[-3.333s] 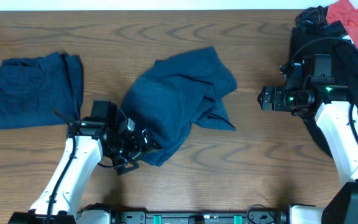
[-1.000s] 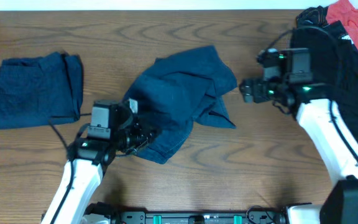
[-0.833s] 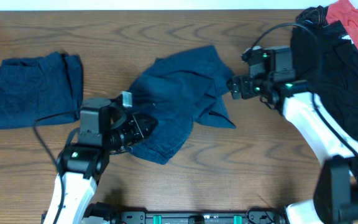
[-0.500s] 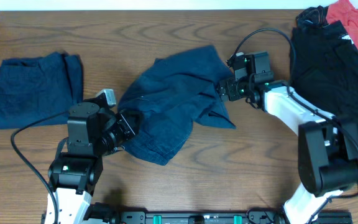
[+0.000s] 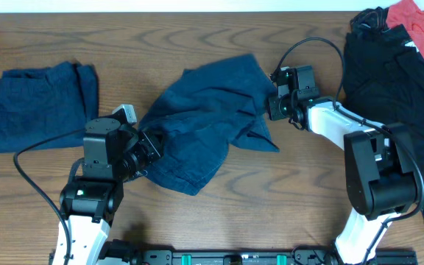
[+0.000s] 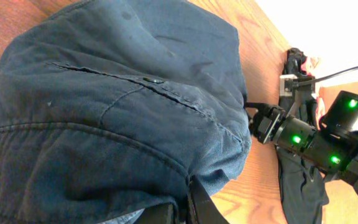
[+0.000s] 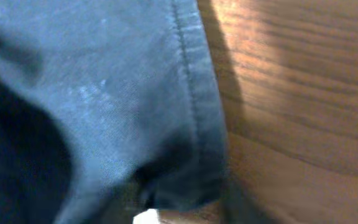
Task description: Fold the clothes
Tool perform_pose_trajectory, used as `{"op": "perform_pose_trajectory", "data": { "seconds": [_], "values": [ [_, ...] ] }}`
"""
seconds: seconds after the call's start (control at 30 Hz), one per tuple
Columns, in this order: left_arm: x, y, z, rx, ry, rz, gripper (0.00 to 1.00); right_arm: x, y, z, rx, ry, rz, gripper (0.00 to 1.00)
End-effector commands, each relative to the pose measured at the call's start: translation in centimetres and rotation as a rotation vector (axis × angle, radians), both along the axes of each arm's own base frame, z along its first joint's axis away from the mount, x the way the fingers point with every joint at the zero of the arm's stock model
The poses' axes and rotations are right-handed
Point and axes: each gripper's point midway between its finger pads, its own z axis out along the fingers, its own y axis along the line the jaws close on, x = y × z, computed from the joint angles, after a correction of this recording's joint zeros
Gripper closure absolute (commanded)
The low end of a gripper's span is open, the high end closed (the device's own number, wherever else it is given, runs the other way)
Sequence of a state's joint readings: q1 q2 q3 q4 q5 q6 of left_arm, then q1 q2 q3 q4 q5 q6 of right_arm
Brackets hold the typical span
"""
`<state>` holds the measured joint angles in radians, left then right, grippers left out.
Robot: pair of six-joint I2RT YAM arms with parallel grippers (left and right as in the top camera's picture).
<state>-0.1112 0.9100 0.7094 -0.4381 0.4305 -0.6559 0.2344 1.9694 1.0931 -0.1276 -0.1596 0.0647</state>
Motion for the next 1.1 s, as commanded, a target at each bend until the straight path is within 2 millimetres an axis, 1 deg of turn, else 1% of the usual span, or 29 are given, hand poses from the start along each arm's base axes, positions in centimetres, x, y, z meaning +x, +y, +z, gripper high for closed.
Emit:
{"op": "perform_pose_trajectory", "data": {
  "seconds": [0.0, 0.1, 0.13, 0.2, 0.3, 0.33, 0.4, 0.43, 0.5, 0.53, 0.57, 0.63, 0.67, 0.7, 0.73, 0.87, 0.97, 1.07],
  "values": [
    [0.6, 0.5, 1.0, 0.028, -0.041, 0.012, 0.94, -0.2, 0.4, -0.7, 0.01, 0.022, -0.012, 0.99],
    [0.6, 0.5, 1.0, 0.035, -0.045, 0.005, 0.94, 0.3, -0.1, 0.4, 0.01, -0.004, -0.025, 0.99],
    [0.6, 0.5, 1.0, 0.036, -0.046, 0.004, 0.94, 0.6, -0.4, 1.4, 0.014, -0.026, -0.038, 0.99],
    [0.7, 0.5, 1.1, 0.036, -0.05, 0.004, 0.94, 1.7, -1.8, 4.2, 0.012, -0.092, -0.092, 0.99],
    [0.9, 0.4, 2.0, 0.042, -0.077, -0.011, 0.95, 2.8, -5.2, 11.0, 0.007, -0.234, -0.206, 0.99],
    [1.0, 0.2, 2.8, 0.053, -0.105, -0.032, 0.94, 2.8, -6.3, 13.8, 0.016, -0.288, -0.231, 0.99],
    [1.3, 0.2, 4.2, 0.071, -0.146, -0.052, 0.94, 2.1, -8.1, 18.3, 0.03, -0.369, -0.269, 0.99],
    [1.4, 0.2, 5.1, 0.083, -0.167, -0.063, 0.94, 1.4, -9.1, 20.6, 0.034, -0.408, -0.29, 0.99],
    [1.3, 0.2, 6.6, 0.095, -0.187, -0.073, 0.94, -0.4, -10.7, 24.1, 0.038, -0.464, -0.324, 0.99],
    [1.1, 0.1, 7.6, 0.102, -0.198, -0.083, 0.94, -1.6, -11.6, 25.8, 0.038, -0.486, -0.341, 0.99],
    [1.0, 0.1, 8.4, 0.109, -0.207, -0.09, 0.94, -2.5, -12.1, 26.7, 0.036, -0.498, -0.353, 0.99],
    [0.4, 0.1, 10.4, 0.126, -0.227, -0.108, 0.94, -5.0, -13.6, 28.8, 0.019, -0.524, -0.398, 0.99],
    [0.1, 0.1, 11.3, 0.132, -0.237, -0.116, 0.94, -6.0, -14.2, 29.5, 0.008, -0.533, -0.419, 0.99],
    [-0.3, 0.2, 12.5, 0.141, -0.251, -0.123, 0.94, -7.4, -15.1, 30.6, -0.01, -0.552, -0.452, 0.99],
    [-0.6, 0.2, 13.4, 0.146, -0.26, -0.128, 0.94, -8.5, -15.7, 31.3, -0.021, -0.567, -0.475, 0.99],
    [-2.3, 0.3, 17.1, 0.144, -0.302, -0.133, 0.94, -12.6, -17.7, 34.6, -0.059, -0.66, -0.56, 0.99],
    [-3.8, 0.1, 19.7, 0.13, -0.359, -0.144, 0.94, -14.8, -18.5, 36.5, -0.08, -0.721, -0.599, 0.99],
    [-5.5, -0.3, 22.5, 0.107, -0.44, -0.167, 0.94, -16.6, -19.1, 38.0, -0.098, -0.76, -0.636, 0.99]
  ]
}}
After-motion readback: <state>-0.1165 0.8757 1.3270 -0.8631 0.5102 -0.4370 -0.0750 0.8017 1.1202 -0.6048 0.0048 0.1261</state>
